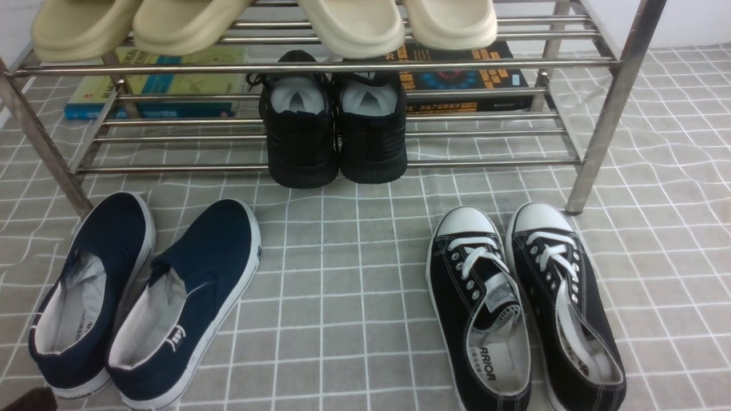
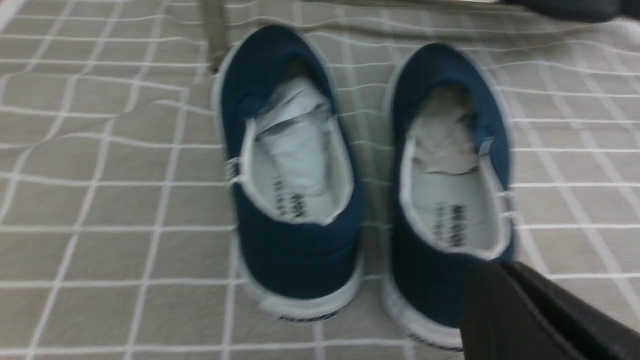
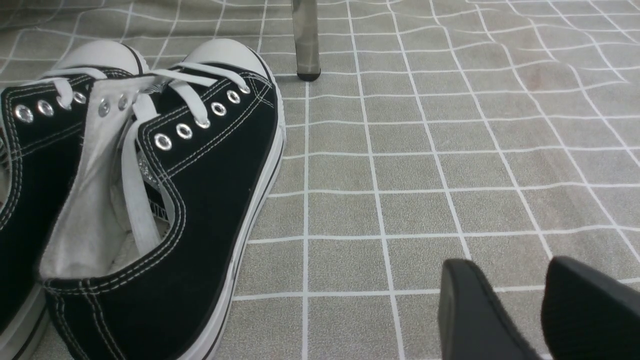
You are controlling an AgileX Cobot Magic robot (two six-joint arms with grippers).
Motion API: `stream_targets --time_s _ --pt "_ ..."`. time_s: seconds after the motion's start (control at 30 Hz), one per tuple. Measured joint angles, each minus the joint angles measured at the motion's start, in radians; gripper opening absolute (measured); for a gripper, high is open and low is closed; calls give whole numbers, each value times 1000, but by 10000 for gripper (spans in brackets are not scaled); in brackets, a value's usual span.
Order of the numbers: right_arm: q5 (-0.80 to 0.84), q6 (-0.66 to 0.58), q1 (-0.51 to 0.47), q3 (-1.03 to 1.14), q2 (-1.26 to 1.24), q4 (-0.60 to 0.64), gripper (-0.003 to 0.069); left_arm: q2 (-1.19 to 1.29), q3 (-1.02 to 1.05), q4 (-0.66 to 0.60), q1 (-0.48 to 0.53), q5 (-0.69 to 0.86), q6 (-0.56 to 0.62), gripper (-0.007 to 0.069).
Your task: Take the shoes off the shelf with your hand from the grey coffee tablecloth.
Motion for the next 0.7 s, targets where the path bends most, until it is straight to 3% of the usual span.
stream_targets --time_s 0.7 --pt "0 0 0 0 0 0 239 -55 68 44 16 -46 0 38"
